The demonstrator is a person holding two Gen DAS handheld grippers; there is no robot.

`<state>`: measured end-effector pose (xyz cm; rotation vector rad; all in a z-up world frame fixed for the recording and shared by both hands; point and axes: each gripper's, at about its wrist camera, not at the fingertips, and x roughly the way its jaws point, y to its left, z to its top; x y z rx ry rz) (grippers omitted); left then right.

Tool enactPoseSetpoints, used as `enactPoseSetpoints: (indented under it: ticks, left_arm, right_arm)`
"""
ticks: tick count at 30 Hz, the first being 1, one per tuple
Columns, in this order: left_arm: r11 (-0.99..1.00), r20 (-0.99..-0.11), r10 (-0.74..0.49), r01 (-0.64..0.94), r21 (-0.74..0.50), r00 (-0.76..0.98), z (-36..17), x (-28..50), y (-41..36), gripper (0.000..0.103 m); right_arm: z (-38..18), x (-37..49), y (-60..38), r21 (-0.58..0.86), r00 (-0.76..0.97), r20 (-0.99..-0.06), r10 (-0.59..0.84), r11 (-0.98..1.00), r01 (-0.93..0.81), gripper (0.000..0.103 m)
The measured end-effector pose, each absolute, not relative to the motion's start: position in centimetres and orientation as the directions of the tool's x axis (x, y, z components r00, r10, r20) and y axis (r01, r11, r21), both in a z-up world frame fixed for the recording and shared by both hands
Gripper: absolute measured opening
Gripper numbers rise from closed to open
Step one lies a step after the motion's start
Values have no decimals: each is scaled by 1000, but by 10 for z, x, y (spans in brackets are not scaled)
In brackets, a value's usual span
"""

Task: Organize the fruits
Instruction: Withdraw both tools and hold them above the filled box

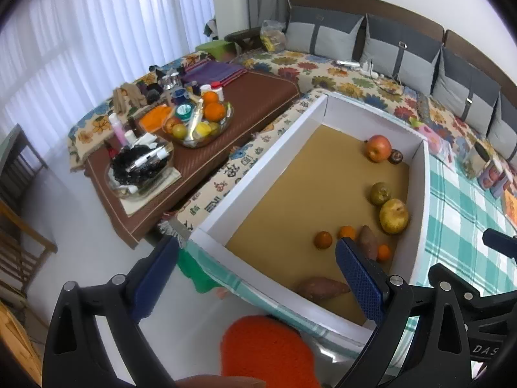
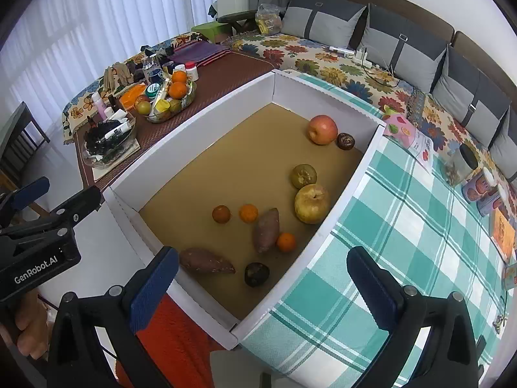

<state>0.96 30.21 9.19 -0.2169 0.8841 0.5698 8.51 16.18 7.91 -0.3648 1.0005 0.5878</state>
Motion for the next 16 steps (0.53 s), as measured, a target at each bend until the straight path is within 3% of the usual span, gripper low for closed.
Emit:
enactPoseSetpoints:
  ticks: [16]
  left_arm:
    - [853, -784, 315, -521, -12, 534, 92, 13, 308, 99]
  right_arm:
    - [79, 86, 164, -16, 407, -864, 296, 793, -609, 103]
